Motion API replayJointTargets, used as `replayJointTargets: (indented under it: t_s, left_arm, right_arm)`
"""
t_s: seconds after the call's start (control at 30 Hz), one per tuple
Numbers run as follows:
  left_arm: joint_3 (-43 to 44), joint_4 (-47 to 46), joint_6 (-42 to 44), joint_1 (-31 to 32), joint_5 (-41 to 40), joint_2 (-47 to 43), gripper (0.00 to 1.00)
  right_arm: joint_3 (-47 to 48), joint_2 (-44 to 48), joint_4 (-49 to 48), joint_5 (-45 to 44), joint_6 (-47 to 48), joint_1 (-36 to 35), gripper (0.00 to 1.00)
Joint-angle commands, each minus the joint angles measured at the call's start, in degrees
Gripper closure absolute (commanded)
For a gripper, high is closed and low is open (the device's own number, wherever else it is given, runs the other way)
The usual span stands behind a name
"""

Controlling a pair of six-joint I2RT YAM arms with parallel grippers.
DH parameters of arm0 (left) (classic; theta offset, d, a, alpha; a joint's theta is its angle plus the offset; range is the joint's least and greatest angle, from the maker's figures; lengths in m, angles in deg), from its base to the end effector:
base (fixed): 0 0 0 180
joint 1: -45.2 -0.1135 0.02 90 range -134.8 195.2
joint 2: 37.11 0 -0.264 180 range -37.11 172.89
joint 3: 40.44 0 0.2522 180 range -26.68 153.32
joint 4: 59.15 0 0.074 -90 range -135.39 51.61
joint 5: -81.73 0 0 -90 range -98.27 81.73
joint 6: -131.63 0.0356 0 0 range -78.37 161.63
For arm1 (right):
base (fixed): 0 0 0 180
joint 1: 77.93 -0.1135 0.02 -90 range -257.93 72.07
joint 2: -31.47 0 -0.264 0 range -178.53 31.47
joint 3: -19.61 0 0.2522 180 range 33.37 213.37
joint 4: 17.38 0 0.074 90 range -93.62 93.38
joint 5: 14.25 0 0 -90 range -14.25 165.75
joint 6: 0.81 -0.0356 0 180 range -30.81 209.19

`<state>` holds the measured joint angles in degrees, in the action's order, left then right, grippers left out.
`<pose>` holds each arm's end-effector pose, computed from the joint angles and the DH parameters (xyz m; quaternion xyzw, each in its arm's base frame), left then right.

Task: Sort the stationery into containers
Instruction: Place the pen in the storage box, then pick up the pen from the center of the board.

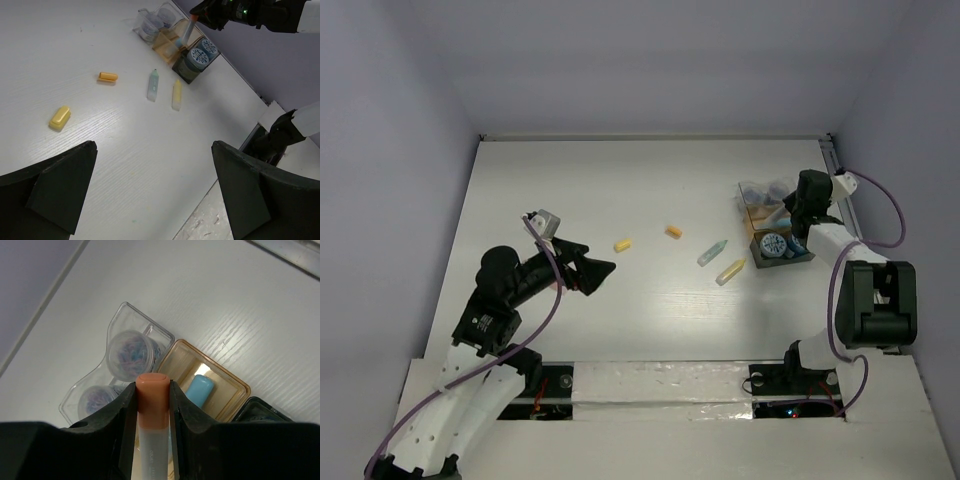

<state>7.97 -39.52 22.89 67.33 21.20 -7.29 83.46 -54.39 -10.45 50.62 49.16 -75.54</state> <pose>0.1184 -0.0671 0.3233 0.1985 0.6845 -0.4066 0.5716 0.3268 -0.0288 0.2309 0.4072 0.7438 -0.0174 0.5298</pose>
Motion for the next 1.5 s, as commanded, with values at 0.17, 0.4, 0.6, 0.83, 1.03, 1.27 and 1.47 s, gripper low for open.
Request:
replayJointTargets:
  t_s: [0.17, 0.4, 0.6, 0.83, 1.03, 1.27, 1.47]
  left_arm:
    - [1.47, -1.74, 0.11, 0.81, -0.21, -0.47, 0.01]
    - [1.38, -1.74, 0.11, 0.81, -0.91, -0.64, 0.01]
    - [1.38, -1.56, 0.02, 0.81, -1.52, -0.64, 0.01]
    - [1.56, -1.30, 0.11, 0.81, -2.67, -0.73, 0.01]
    - [1.73, -0.95, 0.11, 0.81, -3.89, -0.56, 0.01]
    - [2.00, -0.07, 0.11, 0.28, -7.41, -1.52, 0.01]
    - [1.91, -0.15, 0.02, 0.28, -7.50, -0.91, 0.02]
  right_arm:
    - [-0.43, -1.50, -6.62, 1.39, -6.73, -0.20, 0.99]
    - [-3.85, -0.62, -8.46, 3.15, -7.17, -0.20, 0.81]
    - [-5.35, 0.52, -8.55, 5.35, -6.55, -0.20, 0.64]
    - [-5.96, 6.75, -7.94, 7.45, -2.08, -0.20, 0.39]
    - [-5.97, 12.29, -6.62, 13.94, 3.71, -2.56, 0.37]
    - [0.88, 11.07, 5.50, 19.76, 13.05, -23.46, 0.43]
    - [-1.91, 9.31, 13.67, 16.27, 10.50, -31.65, 0.45]
